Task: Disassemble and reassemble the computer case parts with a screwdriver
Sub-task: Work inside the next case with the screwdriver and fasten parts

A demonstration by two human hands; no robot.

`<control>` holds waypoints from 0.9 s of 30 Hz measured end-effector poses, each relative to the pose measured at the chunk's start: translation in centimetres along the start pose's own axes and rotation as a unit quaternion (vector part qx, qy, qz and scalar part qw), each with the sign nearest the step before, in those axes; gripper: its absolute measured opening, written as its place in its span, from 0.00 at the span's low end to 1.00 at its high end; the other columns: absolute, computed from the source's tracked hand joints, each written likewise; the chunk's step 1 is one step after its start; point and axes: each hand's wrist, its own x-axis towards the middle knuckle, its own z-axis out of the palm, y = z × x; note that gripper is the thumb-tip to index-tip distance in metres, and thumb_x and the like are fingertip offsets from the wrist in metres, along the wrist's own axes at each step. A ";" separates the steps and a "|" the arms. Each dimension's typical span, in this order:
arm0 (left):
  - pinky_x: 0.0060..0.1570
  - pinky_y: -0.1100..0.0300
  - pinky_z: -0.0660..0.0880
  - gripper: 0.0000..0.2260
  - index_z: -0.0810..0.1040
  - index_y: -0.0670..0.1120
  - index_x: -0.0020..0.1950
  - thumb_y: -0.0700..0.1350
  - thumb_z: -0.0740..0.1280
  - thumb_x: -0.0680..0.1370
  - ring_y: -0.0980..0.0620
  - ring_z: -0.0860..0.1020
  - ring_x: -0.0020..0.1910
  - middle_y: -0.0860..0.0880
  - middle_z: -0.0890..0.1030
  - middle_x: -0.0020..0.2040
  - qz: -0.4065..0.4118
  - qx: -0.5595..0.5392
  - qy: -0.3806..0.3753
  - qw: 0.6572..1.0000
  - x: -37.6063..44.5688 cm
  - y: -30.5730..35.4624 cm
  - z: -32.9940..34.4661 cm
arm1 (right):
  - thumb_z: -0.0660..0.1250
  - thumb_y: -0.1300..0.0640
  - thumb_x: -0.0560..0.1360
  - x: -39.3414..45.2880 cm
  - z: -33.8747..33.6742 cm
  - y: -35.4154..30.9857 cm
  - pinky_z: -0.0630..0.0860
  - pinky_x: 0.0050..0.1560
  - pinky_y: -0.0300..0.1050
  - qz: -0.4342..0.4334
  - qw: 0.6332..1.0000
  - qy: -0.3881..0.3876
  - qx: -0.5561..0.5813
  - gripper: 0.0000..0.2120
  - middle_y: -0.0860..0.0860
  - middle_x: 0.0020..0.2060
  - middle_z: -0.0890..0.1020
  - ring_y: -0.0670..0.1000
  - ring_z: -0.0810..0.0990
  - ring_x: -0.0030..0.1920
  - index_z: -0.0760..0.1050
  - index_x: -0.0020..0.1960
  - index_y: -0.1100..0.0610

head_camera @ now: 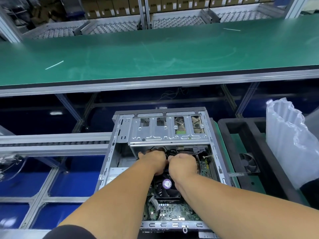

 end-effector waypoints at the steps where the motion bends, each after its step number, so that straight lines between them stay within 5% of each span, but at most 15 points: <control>1: 0.71 0.32 0.55 0.10 0.72 0.48 0.59 0.39 0.65 0.79 0.41 0.73 0.64 0.47 0.76 0.56 -0.002 0.005 -0.008 1.000 -0.1 0.0 -0.1 | 0.74 0.60 0.73 -0.1 0.0 -0.1 0.71 0.34 0.42 -0.002 1.000 -0.004 0.007 0.18 0.49 0.24 0.76 0.51 0.72 0.30 0.75 0.27 0.54; 5: 0.69 0.36 0.58 0.07 0.73 0.49 0.60 0.48 0.63 0.82 0.41 0.70 0.69 0.46 0.76 0.64 -0.015 -0.021 -0.002 1.000 0.3 -0.2 0.3 | 0.75 0.59 0.75 -0.2 -0.6 0.1 0.67 0.29 0.37 -0.014 0.999 -0.028 0.021 0.20 0.47 0.23 0.70 0.48 0.66 0.27 0.71 0.27 0.54; 10: 0.68 0.39 0.63 0.21 0.73 0.49 0.56 0.66 0.62 0.78 0.41 0.68 0.69 0.45 0.77 0.63 -0.051 -0.101 0.037 0.993 0.4 -0.6 1.1 | 0.71 0.53 0.80 0.0 -1.4 0.4 0.68 0.32 0.42 -0.072 0.995 -0.042 -0.055 0.22 0.48 0.24 0.73 0.50 0.69 0.28 0.73 0.29 0.55; 13: 0.66 0.40 0.62 0.15 0.72 0.49 0.56 0.60 0.65 0.79 0.40 0.66 0.72 0.44 0.75 0.66 -0.051 -0.088 0.041 0.994 0.3 -0.5 1.4 | 0.71 0.50 0.80 0.3 -1.6 -0.2 0.68 0.33 0.42 -0.064 0.990 -0.047 -0.112 0.18 0.51 0.29 0.77 0.51 0.72 0.31 0.77 0.34 0.57; 17: 0.62 0.42 0.63 0.13 0.73 0.48 0.63 0.47 0.66 0.80 0.38 0.63 0.73 0.43 0.73 0.68 -0.024 -0.048 0.020 0.998 0.1 -0.3 1.3 | 0.64 0.50 0.82 0.9 -1.7 -1.4 0.71 0.46 0.42 -0.074 0.955 -0.076 -0.277 0.18 0.51 0.41 0.78 0.53 0.74 0.42 0.68 0.33 0.49; 23: 0.53 0.51 0.75 0.07 0.71 0.47 0.45 0.37 0.65 0.78 0.43 0.75 0.52 0.46 0.72 0.47 0.019 -0.018 -0.035 0.999 0.6 -0.7 0.0 | 0.60 0.53 0.82 1.0 -1.5 -2.3 0.73 0.51 0.42 -0.090 0.902 -0.092 -0.412 0.11 0.55 0.56 0.83 0.56 0.81 0.55 0.79 0.50 0.57; 25: 0.48 0.54 0.74 0.08 0.74 0.49 0.50 0.35 0.65 0.78 0.45 0.73 0.46 0.48 0.69 0.42 0.033 -0.008 -0.043 0.998 0.8 -0.8 -0.2 | 0.59 0.53 0.83 1.0 -1.4 -2.2 0.75 0.46 0.41 -0.087 0.893 -0.079 -0.434 0.14 0.55 0.55 0.84 0.54 0.80 0.51 0.74 0.42 0.58; 27: 0.53 0.48 0.70 0.11 0.76 0.49 0.56 0.37 0.66 0.77 0.42 0.72 0.53 0.47 0.69 0.47 0.027 0.006 -0.038 0.999 1.0 -0.9 0.2 | 0.60 0.52 0.83 1.1 -1.5 -2.2 0.73 0.47 0.42 -0.070 0.901 -0.084 -0.421 0.13 0.55 0.55 0.84 0.55 0.81 0.54 0.76 0.45 0.58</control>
